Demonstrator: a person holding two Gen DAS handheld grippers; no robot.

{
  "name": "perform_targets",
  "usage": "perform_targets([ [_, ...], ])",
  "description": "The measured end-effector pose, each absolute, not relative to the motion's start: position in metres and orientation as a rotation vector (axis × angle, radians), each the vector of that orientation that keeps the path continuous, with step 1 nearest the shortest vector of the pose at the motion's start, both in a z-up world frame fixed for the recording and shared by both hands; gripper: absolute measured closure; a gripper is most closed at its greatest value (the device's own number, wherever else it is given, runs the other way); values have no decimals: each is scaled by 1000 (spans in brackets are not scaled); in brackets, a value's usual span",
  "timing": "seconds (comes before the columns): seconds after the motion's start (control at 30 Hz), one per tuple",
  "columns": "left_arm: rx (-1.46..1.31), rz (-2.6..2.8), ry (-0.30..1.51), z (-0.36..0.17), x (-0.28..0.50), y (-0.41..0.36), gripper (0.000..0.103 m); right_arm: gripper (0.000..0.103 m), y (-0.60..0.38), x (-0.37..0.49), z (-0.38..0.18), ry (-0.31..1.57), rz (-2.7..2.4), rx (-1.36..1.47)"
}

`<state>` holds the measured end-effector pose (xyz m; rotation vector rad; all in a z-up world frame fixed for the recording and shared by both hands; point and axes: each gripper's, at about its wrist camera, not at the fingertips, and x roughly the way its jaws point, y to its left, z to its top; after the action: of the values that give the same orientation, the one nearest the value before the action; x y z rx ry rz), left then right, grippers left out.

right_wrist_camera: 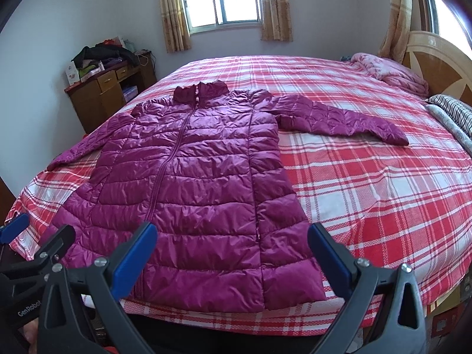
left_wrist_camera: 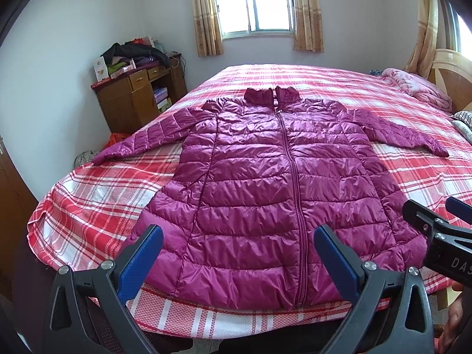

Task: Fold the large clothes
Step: 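Grasp the jacket sleeve cuff with the right tool and lift it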

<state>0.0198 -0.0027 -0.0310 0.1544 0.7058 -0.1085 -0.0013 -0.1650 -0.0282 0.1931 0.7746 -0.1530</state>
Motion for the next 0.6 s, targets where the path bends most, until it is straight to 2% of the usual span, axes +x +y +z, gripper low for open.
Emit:
perform_targets([
  [0.3, 155, -113, 765, -47, 57, -11, 1, 0, -206, 18, -36, 779, -166, 292],
  [0.43, 80, -157, 760, -41, 93, -3, 1, 0, -272, 38, -39, 755, -260, 408],
  [0.6, -11, -95, 787, -42, 174, 22, 1, 3, -394, 56, -41, 647, -392, 673],
])
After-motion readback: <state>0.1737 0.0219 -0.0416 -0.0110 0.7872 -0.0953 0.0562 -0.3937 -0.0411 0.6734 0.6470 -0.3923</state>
